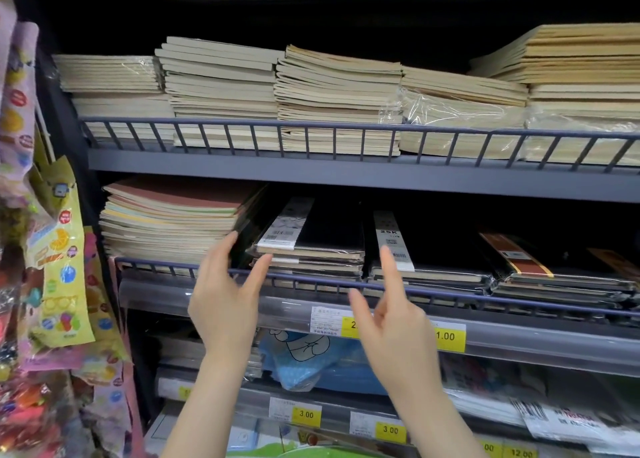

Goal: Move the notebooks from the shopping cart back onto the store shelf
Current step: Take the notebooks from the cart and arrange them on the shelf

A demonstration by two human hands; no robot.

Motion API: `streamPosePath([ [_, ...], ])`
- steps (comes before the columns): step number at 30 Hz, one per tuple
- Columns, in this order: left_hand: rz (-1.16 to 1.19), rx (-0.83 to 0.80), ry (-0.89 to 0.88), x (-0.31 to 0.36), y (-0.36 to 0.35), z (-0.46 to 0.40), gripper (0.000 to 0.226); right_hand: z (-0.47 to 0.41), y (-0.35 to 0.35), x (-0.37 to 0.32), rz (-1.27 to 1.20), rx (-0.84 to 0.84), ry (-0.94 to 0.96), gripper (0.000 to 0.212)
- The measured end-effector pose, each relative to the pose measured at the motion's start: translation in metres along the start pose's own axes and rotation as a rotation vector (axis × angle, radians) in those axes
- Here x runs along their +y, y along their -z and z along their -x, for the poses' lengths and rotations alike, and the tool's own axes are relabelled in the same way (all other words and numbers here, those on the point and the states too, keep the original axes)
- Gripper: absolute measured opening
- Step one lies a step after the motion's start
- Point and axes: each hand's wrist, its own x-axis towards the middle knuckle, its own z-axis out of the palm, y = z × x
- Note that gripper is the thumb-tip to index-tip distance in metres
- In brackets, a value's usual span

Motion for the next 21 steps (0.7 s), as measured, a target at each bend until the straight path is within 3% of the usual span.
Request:
streamPosePath([
  [4, 0.034, -0.082, -0.534, 0.036, -0.021, 0.031, 0.029, 0.002, 0.036, 0.036, 0.130, 0.081, -0.097, 0.062],
  [7, -0.024, -0.247, -0.699, 0.062, -0.050, 0.048, 0.028, 0.002, 0.044, 0.044, 0.208, 0.058, -0.151, 0.058],
  [12, -0.125, -0.332, -0.676, 0.063, -0.069, 0.055, 0.032, 0.004, 0.042, 0.043, 0.200, 0.026, -0.141, 0.058],
  [21, -0.003, -0.370, -0.599, 0.076, -0.069, 0.053, 0.032, 0.006, 0.054, 0.052, 0.163, 0.095, -0.112, 0.061],
])
